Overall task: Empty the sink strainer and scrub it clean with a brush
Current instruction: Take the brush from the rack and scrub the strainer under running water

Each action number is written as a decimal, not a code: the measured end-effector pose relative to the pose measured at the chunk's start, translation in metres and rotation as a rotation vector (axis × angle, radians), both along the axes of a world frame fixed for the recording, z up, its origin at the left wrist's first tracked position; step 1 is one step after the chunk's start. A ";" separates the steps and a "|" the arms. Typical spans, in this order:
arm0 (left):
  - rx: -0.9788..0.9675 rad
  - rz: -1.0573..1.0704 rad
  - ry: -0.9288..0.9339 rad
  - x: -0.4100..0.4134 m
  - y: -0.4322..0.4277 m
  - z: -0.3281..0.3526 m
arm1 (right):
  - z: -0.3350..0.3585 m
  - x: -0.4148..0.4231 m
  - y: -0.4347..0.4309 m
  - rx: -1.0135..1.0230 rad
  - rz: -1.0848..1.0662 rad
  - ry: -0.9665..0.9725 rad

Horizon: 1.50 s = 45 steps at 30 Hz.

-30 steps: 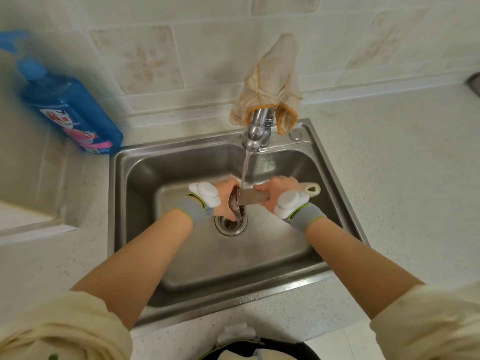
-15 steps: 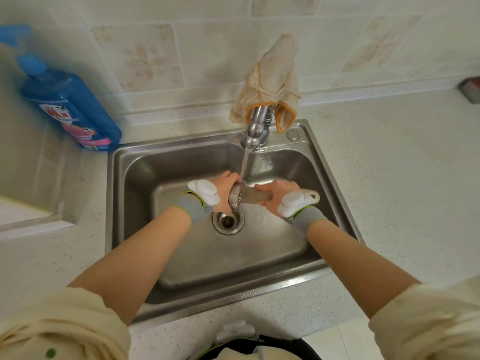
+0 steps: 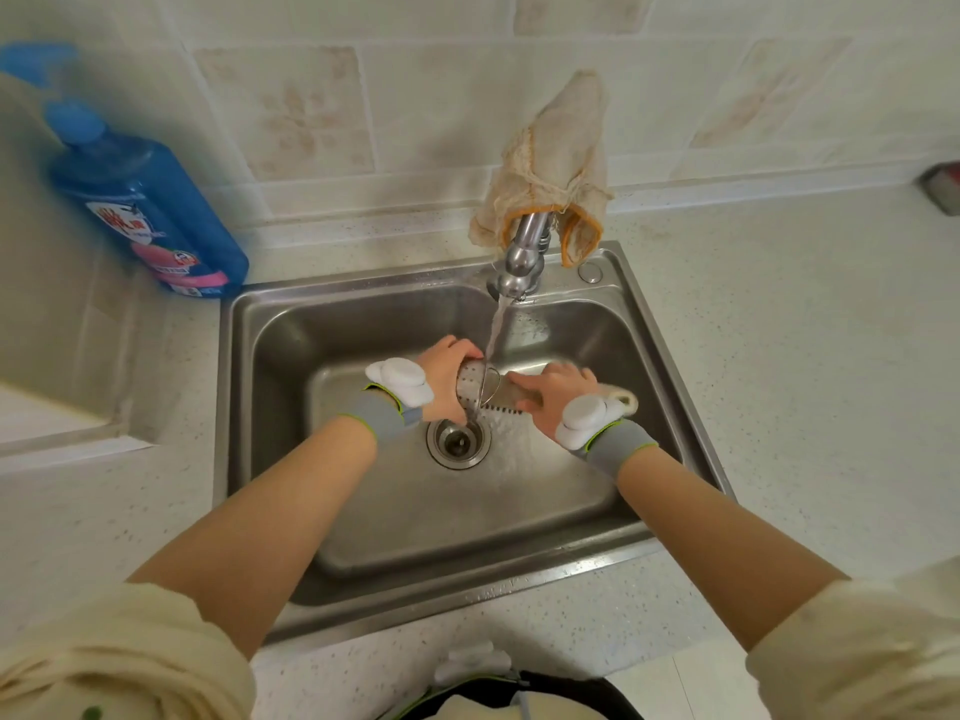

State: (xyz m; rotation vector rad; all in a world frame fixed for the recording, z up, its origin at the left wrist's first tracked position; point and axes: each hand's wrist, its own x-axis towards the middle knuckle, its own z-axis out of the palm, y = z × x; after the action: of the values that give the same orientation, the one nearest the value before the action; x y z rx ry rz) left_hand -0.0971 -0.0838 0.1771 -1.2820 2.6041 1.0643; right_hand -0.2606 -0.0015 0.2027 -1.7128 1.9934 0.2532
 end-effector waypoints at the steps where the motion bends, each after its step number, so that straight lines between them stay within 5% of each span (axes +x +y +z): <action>1: 0.062 0.040 -0.002 0.000 0.002 0.000 | 0.003 -0.002 -0.002 -0.055 0.104 0.117; 4: 0.377 0.308 0.152 0.002 0.003 0.000 | 0.008 0.002 -0.005 -0.170 0.200 0.209; 8: 0.852 0.699 0.541 0.005 0.001 -0.002 | 0.006 0.007 0.002 -0.079 -0.097 -0.002; 11: 0.837 0.781 0.481 -0.002 0.007 -0.009 | 0.002 0.016 0.003 0.087 -0.440 -0.478; 13: 0.802 0.836 0.452 -0.006 0.008 -0.009 | 0.002 0.020 0.005 0.124 -0.527 -0.626; 15: 0.807 0.828 0.363 -0.008 0.006 -0.004 | 0.002 0.017 0.006 0.124 -0.469 -0.556; 18: 0.949 0.815 0.231 -0.009 0.008 0.005 | 0.010 0.004 0.002 -0.003 -0.123 -0.059; 21: 1.025 0.849 0.307 -0.012 0.007 0.009 | 0.019 0.005 -0.002 -0.161 0.056 0.137; 24: 0.955 0.810 0.431 -0.012 0.005 0.011 | 0.015 0.008 0.001 -0.102 -0.066 0.021; 28: 0.873 0.736 0.447 -0.008 0.009 0.007 | 0.009 0.010 0.005 0.104 -0.556 -0.567; 30: 0.870 0.708 0.395 -0.005 0.010 0.009 | 0.009 0.013 0.008 0.174 -0.620 -0.696; 32: 0.930 0.710 0.353 -0.003 0.012 0.013 | 0.012 0.011 0.010 0.173 -0.566 -0.641; 36: 1.012 0.738 0.240 -0.003 0.023 0.012 | 0.026 0.000 0.007 -0.062 -0.063 0.023; 38: 1.057 0.807 0.322 -0.005 0.024 0.012 | 0.029 0.003 0.006 -0.171 0.049 0.135; 41: 1.036 0.865 0.448 -0.009 0.021 0.016 | 0.023 0.009 0.013 -0.116 -0.057 0.027; 45: 0.895 0.864 0.550 -0.011 0.022 0.020 | 0.016 0.011 0.017 0.095 -0.419 -0.481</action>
State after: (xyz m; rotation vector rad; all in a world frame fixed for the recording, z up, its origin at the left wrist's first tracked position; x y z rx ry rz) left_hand -0.1080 -0.0615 0.1966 -1.9690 1.2395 2.5669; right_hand -0.2496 0.0157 0.2187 -1.1235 1.8740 -0.1915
